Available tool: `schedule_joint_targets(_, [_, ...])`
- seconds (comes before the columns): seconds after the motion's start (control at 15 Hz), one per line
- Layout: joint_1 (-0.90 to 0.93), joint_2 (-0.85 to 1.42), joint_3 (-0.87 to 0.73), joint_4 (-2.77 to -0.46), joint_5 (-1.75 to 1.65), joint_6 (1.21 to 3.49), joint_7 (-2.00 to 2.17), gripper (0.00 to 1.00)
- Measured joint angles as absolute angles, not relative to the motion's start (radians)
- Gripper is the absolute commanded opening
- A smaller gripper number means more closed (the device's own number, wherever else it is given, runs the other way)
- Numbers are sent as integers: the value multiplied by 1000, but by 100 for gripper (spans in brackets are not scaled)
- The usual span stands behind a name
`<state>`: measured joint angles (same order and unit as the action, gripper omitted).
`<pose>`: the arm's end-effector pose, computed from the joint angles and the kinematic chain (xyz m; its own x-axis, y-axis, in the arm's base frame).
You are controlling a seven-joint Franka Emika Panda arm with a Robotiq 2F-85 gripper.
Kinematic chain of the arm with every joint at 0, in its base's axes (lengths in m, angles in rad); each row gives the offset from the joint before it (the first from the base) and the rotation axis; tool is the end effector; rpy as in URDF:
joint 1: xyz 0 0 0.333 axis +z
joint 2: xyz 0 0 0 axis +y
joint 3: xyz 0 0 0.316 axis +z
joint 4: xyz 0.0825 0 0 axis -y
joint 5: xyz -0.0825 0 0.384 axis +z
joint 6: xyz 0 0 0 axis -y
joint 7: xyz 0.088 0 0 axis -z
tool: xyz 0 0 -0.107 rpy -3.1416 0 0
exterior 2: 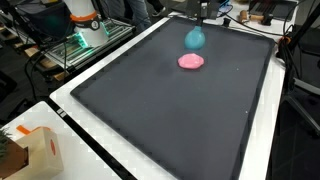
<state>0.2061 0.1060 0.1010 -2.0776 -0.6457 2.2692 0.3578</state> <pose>0.5547 0.1589 0.3904 0.9143 0.3744 0.1547 0.2692 -0.8468 0.4588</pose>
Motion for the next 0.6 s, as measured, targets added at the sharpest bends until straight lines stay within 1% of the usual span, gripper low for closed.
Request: schedule_joint_targets(0.6, [284,293,113,-1980,-933,2113,682,25])
